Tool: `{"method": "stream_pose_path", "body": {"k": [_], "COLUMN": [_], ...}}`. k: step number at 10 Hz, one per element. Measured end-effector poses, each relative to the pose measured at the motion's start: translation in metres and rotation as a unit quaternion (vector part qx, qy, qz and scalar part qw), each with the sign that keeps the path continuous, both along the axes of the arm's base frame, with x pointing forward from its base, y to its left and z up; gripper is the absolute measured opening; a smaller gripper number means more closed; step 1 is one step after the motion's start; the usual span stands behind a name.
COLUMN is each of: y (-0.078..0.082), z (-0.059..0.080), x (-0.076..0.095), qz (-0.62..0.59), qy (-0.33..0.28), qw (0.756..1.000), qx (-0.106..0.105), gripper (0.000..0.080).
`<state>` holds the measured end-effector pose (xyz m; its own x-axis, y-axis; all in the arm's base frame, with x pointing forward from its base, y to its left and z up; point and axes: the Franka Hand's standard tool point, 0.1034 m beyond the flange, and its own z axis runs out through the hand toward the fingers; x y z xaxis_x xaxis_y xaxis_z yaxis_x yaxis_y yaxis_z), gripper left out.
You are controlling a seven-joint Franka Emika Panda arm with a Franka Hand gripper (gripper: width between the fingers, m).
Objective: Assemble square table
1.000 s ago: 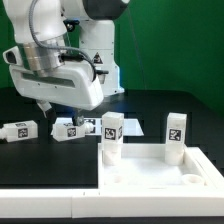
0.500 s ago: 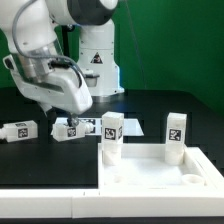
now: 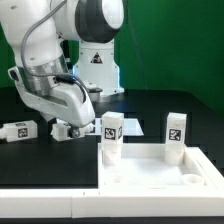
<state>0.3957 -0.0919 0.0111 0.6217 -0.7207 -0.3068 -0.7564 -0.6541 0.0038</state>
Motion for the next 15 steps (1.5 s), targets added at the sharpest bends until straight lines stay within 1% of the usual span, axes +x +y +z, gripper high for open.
{"method": "stream_pose_path", "body": {"k": [1, 2, 3, 5, 6, 7, 8, 12, 13, 15], "y": [0.000, 0.000, 0.000, 0.000, 0.004, 0.005, 0.005, 0.005, 0.003, -0.007], "z": [0.000, 0.000, 0.000, 0.000, 0.004, 0.007, 0.006, 0.004, 0.002, 0.000], "x": [0.000, 0.000, 0.000, 0.001, 0.013, 0.026, 0.031, 0.029, 0.027, 0.024], "qz": [0.000, 0.000, 0.000, 0.006, 0.058, 0.105, 0.130, 0.132, 0.148, 0.152], "qy": [0.000, 0.001, 0.000, 0.000, -0.015, -0.034, -0.046, -0.043, -0.043, -0.050], "qw": [1.000, 1.000, 1.000, 1.000, 0.998, 0.994, 0.990, 0.990, 0.988, 0.987], "qx": [0.000, 0.000, 0.000, 0.000, 0.002, 0.009, 0.016, 0.016, 0.018, 0.024], "gripper": [0.0431, 0.0431, 0.0283, 0.0284, 0.0284, 0.0284, 0.0284, 0.0284, 0.0284, 0.0284]}}
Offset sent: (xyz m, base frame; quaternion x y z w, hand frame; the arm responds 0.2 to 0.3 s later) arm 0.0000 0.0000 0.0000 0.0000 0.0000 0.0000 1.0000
